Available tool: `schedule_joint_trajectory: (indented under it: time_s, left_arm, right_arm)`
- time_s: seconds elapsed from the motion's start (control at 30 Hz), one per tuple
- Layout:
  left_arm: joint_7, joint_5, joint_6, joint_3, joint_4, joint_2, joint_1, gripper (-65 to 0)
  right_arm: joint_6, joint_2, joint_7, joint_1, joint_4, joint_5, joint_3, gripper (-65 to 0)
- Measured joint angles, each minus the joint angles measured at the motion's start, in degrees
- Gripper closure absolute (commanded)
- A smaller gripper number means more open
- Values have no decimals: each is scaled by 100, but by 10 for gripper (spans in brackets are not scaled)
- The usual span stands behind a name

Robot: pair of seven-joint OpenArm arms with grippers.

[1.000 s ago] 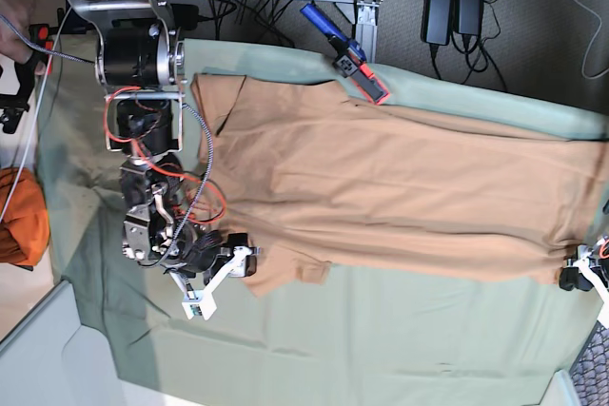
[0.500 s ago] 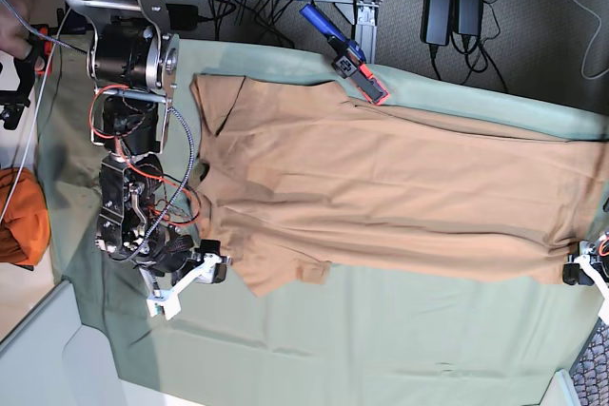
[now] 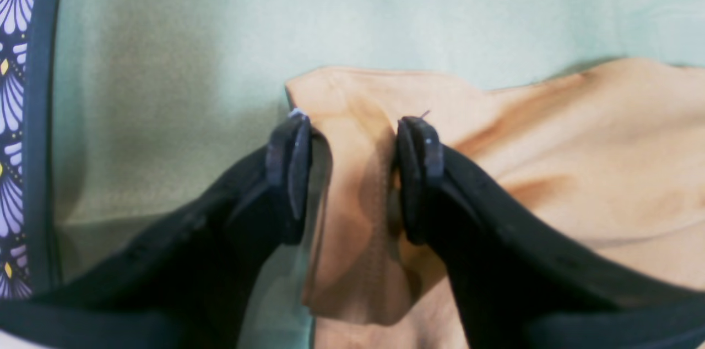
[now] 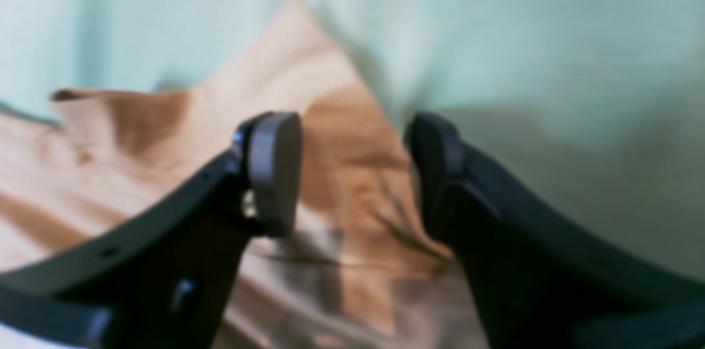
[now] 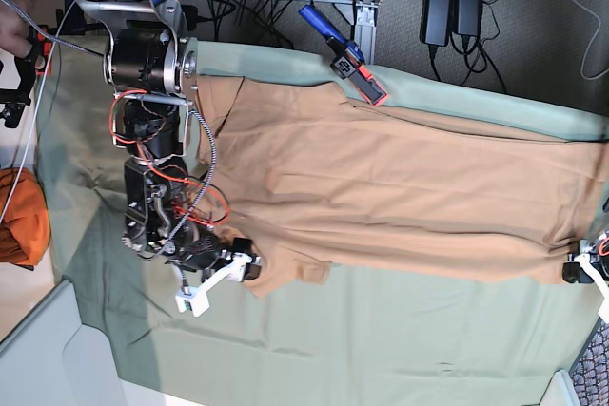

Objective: Fold the T-shirt properly
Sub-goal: 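Pull the side edge with the right gripper, folding it over the shirt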

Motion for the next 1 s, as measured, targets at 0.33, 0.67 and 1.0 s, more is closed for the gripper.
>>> schedule_joint_trajectory:
  time_s: [0.33, 0.67, 1.0]
  left_arm:
    - [0, 0, 0, 0, 0, 0, 0, -288]
    - [0, 0, 0, 0, 0, 0, 0, -283]
    - [-20, -4, -28, 0, 0, -2, 0, 0]
  right_arm:
    - [2, -225, -39, 15, 63, 17, -516, -323]
    - [2, -225, -103, 0, 76, 26, -603, 0]
    - [2, -223, -260, 0, 155, 22, -603, 0]
